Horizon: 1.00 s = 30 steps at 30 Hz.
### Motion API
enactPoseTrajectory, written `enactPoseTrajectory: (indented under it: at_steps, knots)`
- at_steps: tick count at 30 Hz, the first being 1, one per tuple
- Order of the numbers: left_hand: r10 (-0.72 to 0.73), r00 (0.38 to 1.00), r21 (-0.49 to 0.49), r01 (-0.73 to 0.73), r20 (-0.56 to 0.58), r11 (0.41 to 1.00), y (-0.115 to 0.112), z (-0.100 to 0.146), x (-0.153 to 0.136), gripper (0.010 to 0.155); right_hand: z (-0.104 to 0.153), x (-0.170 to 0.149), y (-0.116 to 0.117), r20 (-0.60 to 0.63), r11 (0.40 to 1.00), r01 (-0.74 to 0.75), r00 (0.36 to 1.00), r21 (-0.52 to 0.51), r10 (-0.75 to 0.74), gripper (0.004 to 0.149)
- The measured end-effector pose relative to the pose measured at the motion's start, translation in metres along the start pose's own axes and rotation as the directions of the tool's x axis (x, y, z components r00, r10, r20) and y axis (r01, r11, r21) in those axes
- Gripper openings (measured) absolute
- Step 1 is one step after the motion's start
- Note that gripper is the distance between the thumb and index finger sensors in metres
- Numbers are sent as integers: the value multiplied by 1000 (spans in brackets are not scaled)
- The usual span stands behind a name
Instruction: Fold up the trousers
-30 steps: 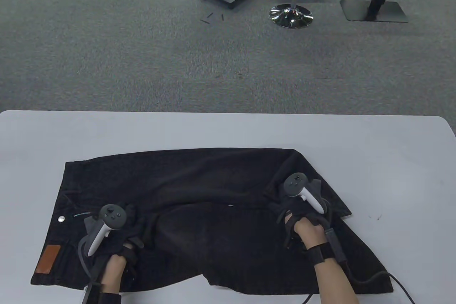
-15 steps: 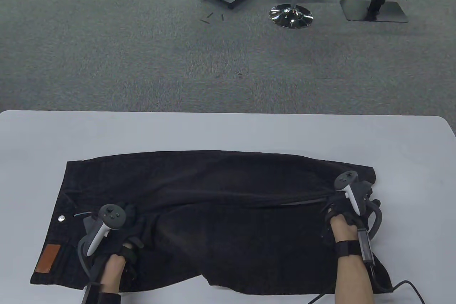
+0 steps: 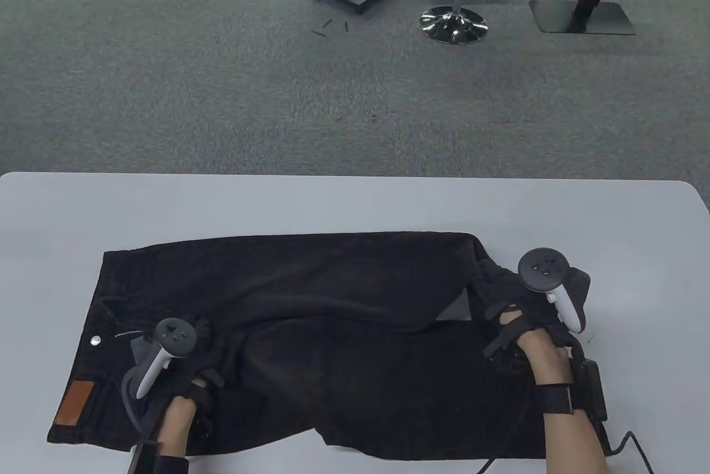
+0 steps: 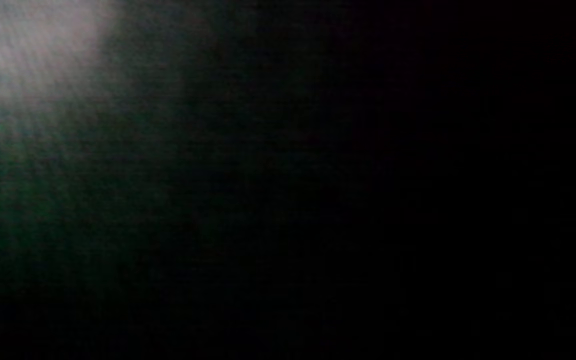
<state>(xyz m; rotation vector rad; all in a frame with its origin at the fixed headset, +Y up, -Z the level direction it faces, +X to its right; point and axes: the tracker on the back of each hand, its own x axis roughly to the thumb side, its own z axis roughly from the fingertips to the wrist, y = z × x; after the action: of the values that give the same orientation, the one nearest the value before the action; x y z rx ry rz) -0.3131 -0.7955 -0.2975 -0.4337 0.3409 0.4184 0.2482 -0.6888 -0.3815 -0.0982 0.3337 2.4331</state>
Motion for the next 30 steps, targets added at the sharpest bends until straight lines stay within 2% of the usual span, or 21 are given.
enactPoseTrajectory:
  at_steps: [2, 5, 6, 8, 12, 13, 16, 18, 20, 23, 24, 26, 27, 28, 30]
  knots:
    - [2, 1000, 3, -2, 1, 1000, 0, 0, 0, 70, -1, 2, 12, -34, 994, 33, 999, 106, -29, 57]
    - [3, 1000, 4, -3, 2, 1000, 0, 0, 0, 70, -2, -3, 36, -123, 941, -5, 991, 338, 49, 70]
    - [5, 1000, 4, -5, 3, 1000, 0, 0, 0, 70, -2, -5, 43, -147, 924, -6, 987, 381, 67, 74]
    - [7, 1000, 3, -7, 3, 1000, 0, 0, 0, 70, -3, -9, 56, -192, 911, -21, 975, 413, 109, 77]
    - [4, 1000, 4, -4, 4, 1000, 0, 0, 0, 70, -10, -21, 73, -270, 885, -228, 896, 405, 354, 77]
    - [7, 1000, 4, -7, 4, 1000, 0, 0, 0, 70, -13, -22, 73, -272, 889, -240, 892, 390, 360, 69]
    - [8, 1000, 4, -8, 5, 1000, 0, 0, 0, 70, -20, -25, 64, -296, 925, -303, 884, 228, 362, 58]
    - [10, 1000, 5, -10, 6, 1000, -1, 0, -1, 70, -26, -29, 53, -315, 899, -394, 843, 192, 436, 56]
    - [11, 1000, 1, -11, 5, 1000, 0, 0, -1, 70, -29, -35, 38, -376, 886, -451, 806, 108, 457, 56]
    - [8, 1000, 0, -8, 4, 1000, 0, 0, -1, 70, -27, -43, 19, -454, 902, -429, 798, 35, 397, 56]
    - [9, 1000, 0, -9, 4, 1000, 0, 0, -1, 70, -27, -44, 16, -470, 894, -447, 783, 30, 407, 55]
    - [9, 1000, -1, -9, 3, 1000, 0, 0, -1, 70, -24, -45, 5, -528, 831, -556, 709, -14, 466, 55]
    - [8, 1000, -1, -8, 4, 1000, 0, 0, -1, 70, -21, -47, -1, -547, 794, -604, 689, -72, 475, 55]
    - [9, 1000, -2, -9, 4, 1000, 0, 0, -1, 70, -18, -50, -6, -565, 794, -595, 701, -127, 435, 55]
    - [8, 1000, -3, -8, 4, 1000, 0, 0, -1, 70, -14, -53, -11, -585, 806, -569, 714, -163, 385, 56]
